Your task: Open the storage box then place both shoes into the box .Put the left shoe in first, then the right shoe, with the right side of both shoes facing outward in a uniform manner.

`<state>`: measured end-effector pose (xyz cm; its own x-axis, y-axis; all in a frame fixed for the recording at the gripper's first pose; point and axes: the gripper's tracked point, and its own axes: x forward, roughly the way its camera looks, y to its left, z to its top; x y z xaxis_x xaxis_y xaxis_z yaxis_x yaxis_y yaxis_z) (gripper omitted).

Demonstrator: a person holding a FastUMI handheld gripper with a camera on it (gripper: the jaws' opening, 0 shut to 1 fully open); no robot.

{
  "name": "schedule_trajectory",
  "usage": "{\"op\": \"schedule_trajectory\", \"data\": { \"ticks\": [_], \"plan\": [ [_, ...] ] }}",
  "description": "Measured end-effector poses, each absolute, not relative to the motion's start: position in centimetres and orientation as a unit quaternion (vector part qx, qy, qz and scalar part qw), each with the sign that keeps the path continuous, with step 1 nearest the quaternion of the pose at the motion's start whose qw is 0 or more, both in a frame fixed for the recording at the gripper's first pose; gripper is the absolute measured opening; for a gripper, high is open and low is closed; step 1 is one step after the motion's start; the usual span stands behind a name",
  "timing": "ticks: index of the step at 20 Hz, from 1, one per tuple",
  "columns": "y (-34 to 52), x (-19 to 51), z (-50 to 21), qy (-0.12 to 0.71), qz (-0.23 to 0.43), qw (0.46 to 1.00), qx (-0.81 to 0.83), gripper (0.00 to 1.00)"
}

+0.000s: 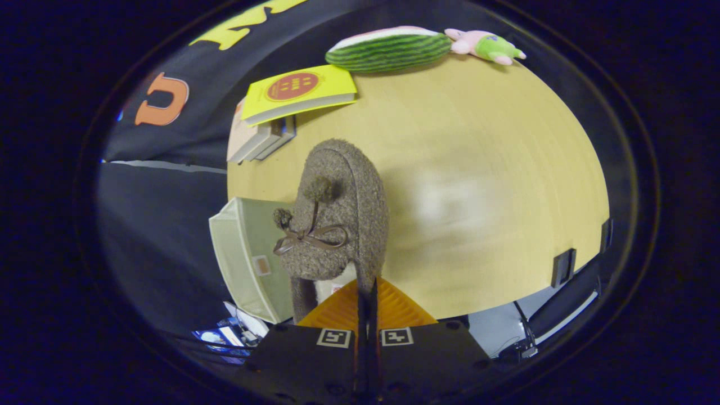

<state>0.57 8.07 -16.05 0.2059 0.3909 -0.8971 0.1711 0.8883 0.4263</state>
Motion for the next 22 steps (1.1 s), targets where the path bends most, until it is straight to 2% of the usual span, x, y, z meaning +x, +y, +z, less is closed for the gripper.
{"op": "schedule_trajectory", "data": {
  "ticks": [6, 12, 22],
  "plan": [
    [20.8, -0.8, -10.3, 0.611, 0.107, 0.749, 0.233, 0.06],
    [29.7, -2.3, -11.4, 0.636, 0.115, 0.736, 0.202, 0.06],
    [31.6, -1.6, -17.2, 0.665, 0.061, 0.725, 0.167, 0.06]
  ]
}}
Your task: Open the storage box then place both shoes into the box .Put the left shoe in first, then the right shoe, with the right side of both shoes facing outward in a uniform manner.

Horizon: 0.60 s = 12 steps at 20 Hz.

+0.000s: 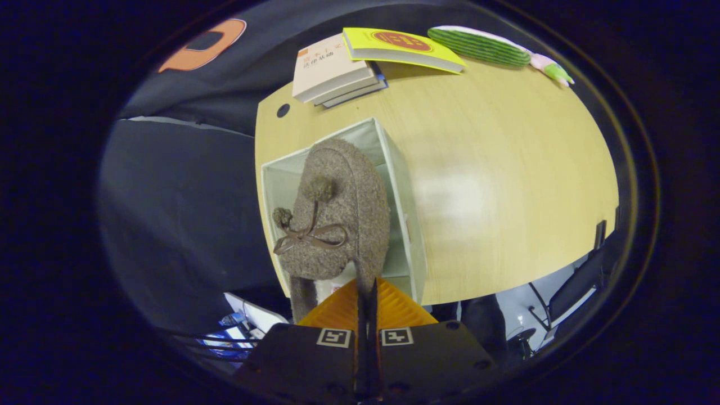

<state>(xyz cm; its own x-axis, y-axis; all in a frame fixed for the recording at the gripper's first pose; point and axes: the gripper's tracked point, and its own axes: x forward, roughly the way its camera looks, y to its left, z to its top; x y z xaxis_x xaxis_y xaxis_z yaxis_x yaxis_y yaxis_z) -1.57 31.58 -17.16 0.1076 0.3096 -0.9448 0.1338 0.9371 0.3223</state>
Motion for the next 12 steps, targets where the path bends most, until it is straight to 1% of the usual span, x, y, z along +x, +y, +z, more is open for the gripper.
{"op": "schedule_trajectory", "data": {
  "ticks": [3, 6, 8, 9, 10, 11, 12],
  "plan": [
    [31.6, -1.3, -18.0, 0.668, 0.055, 0.725, 0.159, 0.06],
    [31.7, -0.7, -18.3, 0.665, 0.062, 0.726, 0.166, 0.07],
    [31.1, -0.1, -18.0, 0.66, 0.059, 0.73, 0.164, 0.27],
    [30.9, 0.0, -18.3, 0.656, 0.058, 0.735, 0.162, 0.38],
    [30.6, 0.2, -17.7, 0.651, 0.058, 0.74, 0.156, 0.57],
    [30.4, 0.4, -17.4, 0.645, 0.06, 0.747, 0.152, 0.61],
    [30.1, 0.5, -16.9, 0.637, 0.062, 0.754, 0.148, 0.68]
  ]
}}
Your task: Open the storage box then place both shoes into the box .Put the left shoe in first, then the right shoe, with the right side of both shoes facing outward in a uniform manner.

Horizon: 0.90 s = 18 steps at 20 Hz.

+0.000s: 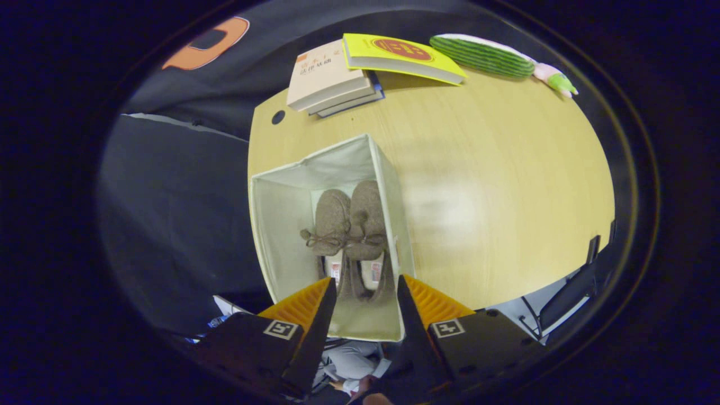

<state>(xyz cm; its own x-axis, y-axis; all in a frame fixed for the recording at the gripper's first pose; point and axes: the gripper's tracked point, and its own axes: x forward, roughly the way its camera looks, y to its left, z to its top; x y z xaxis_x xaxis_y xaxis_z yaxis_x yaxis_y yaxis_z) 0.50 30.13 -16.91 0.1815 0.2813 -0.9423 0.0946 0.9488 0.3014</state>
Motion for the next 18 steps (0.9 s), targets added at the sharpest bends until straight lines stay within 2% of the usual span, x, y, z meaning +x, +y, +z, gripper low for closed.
{"op": "schedule_trajectory", "data": {
  "ticks": [2, 4, 10, 18],
  "plan": [
    [29.7, 0.6, -15.8, 0.62, 0.07, 0.77, 0.136, 0.82],
    [29.2, 0.7, -14.1, 0.598, 0.08, 0.789, 0.119, 0.89],
    [26.2, 0.2, -6.6, 0.494, 0.092, 0.86, 0.095, 0.9],
    [17.9, 0.3, 1.7, 0.321, 0.024, 0.945, 0.055, 0.94]
  ]
}}
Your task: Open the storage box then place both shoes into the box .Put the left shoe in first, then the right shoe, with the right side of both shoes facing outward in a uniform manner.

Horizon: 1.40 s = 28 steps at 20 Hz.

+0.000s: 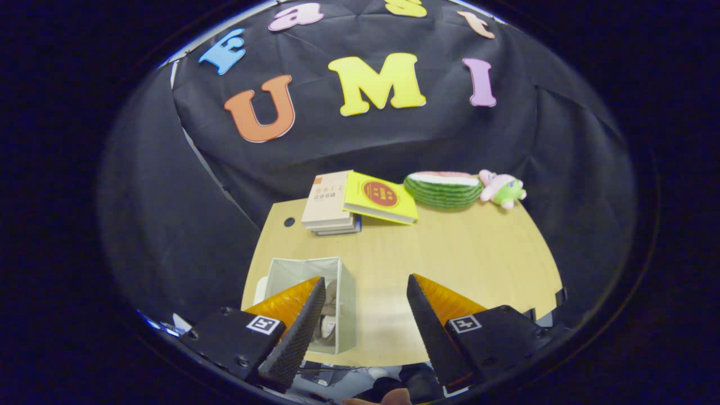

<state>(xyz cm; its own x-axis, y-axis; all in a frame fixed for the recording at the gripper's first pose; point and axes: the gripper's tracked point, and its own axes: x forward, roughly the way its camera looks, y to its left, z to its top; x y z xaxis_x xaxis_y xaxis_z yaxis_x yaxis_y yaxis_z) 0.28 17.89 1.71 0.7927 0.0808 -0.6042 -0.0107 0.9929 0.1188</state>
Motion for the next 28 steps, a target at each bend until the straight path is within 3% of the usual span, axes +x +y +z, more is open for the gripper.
{"op": "schedule_trajectory", "data": {
  "ticks": [8, 15, 28],
  "plan": [
    [13.7, -2.8, 6.6, 0.166, -0.003, 0.984, 0.069, 0.96],
    [10.8, -7.2, 7.3, 0.098, -0.013, 0.993, 0.061, 0.96],
    [8.8, -11.4, 6.6, 0.065, -0.019, 0.997, 0.041, 0.96]
  ]
}}
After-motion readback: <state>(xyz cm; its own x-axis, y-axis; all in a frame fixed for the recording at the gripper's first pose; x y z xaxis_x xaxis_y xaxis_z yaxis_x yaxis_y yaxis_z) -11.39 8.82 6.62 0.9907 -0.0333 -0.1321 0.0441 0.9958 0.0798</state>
